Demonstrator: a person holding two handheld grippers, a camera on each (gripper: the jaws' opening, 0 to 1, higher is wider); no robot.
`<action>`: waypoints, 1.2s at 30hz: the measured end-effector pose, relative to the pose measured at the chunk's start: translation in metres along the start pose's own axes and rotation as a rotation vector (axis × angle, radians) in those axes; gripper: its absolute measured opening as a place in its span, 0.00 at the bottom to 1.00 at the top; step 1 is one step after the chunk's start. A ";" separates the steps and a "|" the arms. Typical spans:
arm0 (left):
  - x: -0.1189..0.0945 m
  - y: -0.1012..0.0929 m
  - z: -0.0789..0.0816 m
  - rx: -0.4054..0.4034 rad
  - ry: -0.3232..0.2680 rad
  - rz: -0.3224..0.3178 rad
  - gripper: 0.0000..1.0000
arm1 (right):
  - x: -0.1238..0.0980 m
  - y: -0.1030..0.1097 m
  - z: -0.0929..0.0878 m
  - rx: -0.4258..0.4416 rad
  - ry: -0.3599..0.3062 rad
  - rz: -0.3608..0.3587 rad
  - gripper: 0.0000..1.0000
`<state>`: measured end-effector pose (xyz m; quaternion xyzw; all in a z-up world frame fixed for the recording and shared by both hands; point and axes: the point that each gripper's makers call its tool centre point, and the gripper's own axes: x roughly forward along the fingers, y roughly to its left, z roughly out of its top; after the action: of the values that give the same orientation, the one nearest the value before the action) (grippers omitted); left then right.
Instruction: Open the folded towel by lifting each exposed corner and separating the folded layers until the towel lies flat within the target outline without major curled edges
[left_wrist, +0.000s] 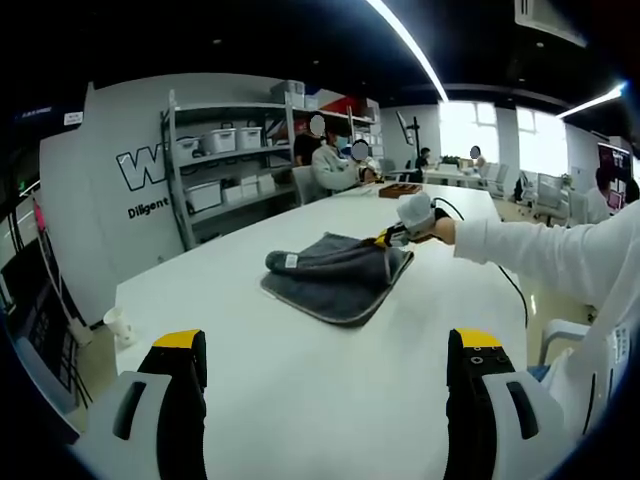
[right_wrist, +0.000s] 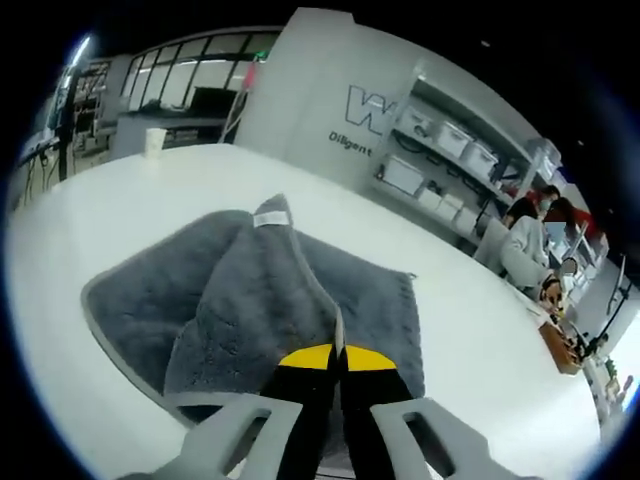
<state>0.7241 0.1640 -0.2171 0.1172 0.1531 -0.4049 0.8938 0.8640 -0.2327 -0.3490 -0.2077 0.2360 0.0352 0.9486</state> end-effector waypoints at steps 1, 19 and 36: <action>0.000 0.000 0.000 0.000 0.000 0.000 0.99 | -0.001 -0.002 0.000 0.001 0.000 -0.005 0.00; -0.003 0.003 0.003 -0.005 -0.010 0.001 0.99 | 0.006 -0.067 -0.014 0.044 0.034 -0.103 0.00; -0.001 0.002 0.002 -0.005 -0.005 0.001 0.99 | 0.006 -0.109 -0.030 0.073 0.057 -0.166 0.00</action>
<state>0.7256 0.1655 -0.2147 0.1141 0.1517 -0.4042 0.8948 0.8743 -0.3447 -0.3348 -0.1928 0.2459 -0.0581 0.9481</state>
